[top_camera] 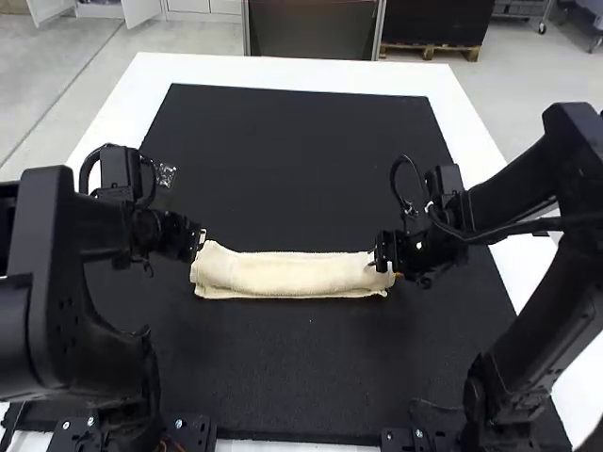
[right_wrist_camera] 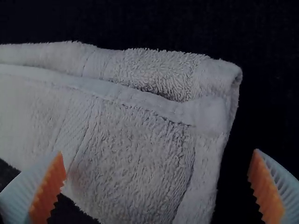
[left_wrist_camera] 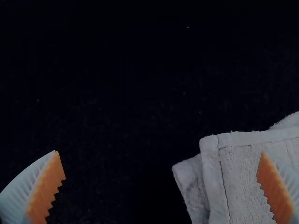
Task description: Fold the towel.
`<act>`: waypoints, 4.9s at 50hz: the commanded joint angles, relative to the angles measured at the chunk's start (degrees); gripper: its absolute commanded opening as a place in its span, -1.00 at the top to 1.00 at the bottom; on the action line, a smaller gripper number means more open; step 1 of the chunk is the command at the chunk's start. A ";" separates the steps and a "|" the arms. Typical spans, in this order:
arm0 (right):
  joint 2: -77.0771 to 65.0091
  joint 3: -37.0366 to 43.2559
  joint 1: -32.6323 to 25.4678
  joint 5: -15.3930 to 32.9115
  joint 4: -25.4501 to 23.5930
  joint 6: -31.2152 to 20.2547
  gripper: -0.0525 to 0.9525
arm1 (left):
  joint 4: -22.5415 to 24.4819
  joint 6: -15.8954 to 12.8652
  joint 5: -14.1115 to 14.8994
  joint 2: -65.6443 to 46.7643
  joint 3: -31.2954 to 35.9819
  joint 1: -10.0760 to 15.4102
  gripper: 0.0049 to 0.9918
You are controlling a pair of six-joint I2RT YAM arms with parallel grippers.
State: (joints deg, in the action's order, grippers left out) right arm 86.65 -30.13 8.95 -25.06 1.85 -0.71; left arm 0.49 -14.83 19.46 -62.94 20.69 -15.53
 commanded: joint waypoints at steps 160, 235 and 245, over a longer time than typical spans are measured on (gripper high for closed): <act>24.88 -35.79 35.96 -7.72 -1.50 5.37 0.94 | -3.30 12.02 1.54 10.11 3.92 -7.06 -0.94; 37.63 -52.22 42.99 -8.08 -1.50 7.83 0.86 | -1.81 13.34 1.37 10.11 2.69 -6.88 -0.94; 37.98 -53.37 43.26 -8.08 -1.23 7.74 0.74 | -1.55 13.42 1.28 10.11 2.43 -6.79 -0.94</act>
State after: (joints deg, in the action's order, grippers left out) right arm 124.11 -81.14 51.48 -32.16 -0.01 6.48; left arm -1.63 -2.04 20.14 -53.93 22.92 -22.13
